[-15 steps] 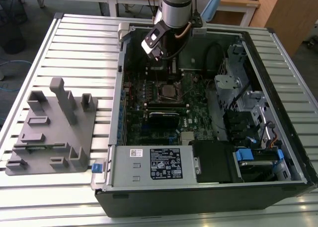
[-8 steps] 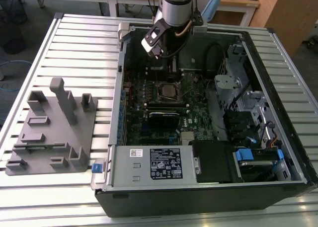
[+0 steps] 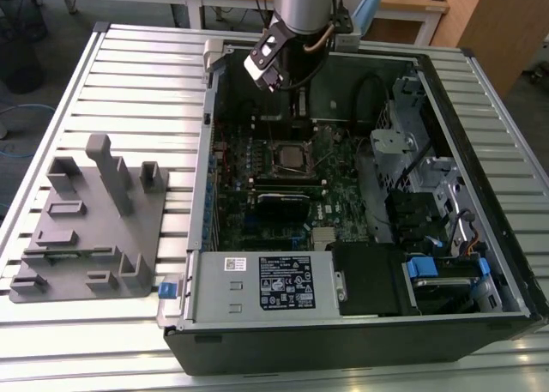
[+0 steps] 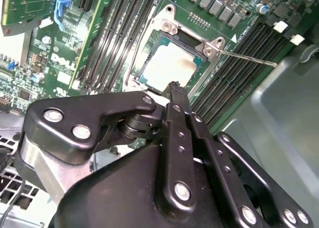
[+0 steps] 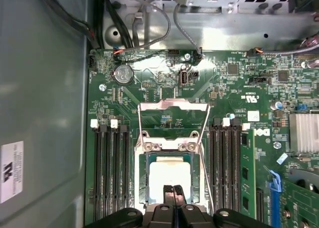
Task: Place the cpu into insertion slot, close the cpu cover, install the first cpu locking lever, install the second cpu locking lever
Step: 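Close the cpu cover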
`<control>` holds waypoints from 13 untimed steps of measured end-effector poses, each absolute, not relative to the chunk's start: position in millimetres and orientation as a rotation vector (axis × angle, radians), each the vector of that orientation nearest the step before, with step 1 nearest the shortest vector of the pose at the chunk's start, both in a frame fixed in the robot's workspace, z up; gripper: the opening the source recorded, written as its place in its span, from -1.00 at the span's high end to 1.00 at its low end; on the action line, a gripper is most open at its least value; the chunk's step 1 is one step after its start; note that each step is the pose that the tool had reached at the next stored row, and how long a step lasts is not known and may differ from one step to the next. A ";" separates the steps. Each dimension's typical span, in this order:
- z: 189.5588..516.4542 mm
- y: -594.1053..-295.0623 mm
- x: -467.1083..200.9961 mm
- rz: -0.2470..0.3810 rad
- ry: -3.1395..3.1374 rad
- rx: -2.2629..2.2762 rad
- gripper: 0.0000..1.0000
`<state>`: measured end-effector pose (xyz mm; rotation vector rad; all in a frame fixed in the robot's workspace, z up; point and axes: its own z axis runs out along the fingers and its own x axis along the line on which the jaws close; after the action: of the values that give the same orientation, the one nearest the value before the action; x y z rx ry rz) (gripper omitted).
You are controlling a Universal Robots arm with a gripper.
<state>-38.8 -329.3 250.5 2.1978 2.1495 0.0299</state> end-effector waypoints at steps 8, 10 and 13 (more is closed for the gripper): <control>259.9 -329.3 -38.8 0.030 2.150 2.198 0.79; 260.0 -329.3 -38.8 0.030 2.150 2.198 0.79; 260.3 -329.3 -38.9 0.030 2.150 2.198 0.79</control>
<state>-38.9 -329.3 260.3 2.1981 2.1497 0.0303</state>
